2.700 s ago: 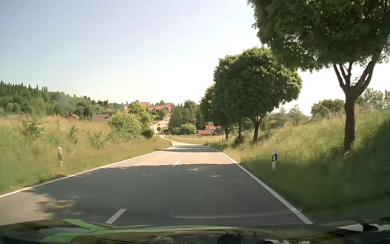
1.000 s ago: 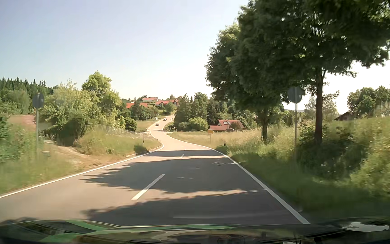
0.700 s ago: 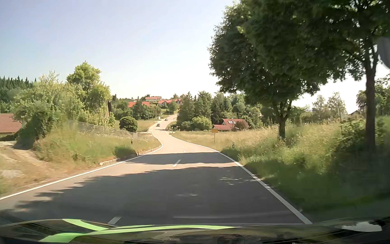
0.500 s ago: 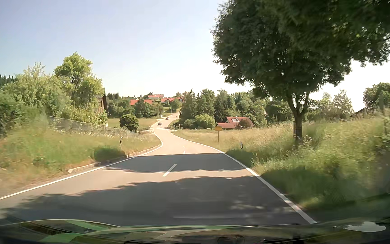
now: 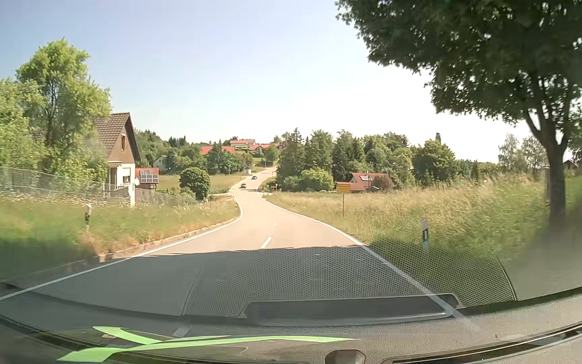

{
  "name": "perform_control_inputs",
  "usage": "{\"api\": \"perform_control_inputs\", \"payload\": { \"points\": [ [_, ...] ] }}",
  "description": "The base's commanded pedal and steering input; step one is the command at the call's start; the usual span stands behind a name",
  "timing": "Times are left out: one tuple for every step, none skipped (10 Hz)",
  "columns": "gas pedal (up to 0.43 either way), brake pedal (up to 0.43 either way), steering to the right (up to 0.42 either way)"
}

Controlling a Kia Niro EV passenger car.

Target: Follow the waypoints while adhering to traffic rules and regulations

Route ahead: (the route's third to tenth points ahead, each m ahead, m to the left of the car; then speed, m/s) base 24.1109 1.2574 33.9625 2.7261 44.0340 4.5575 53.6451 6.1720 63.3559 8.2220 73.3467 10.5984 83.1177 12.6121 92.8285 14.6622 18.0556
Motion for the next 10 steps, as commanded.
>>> {"api": "perform_control_inputs", "payload": {
  "points": [
    [0.0,0.0,-0.019],
    [0.0,0.0,-0.018],
    [0.0,0.0,-0.019],
    [0.0,0.0,-0.019],
    [0.0,0.0,-0.019],
    [0.0,0.0,-0.019],
    [0.0,0.0,-0.019],
    [0.0,0.0,-0.019],
    [0.0,0.0,-0.019],
    [0.0,0.0,-0.019]
  ]
}}
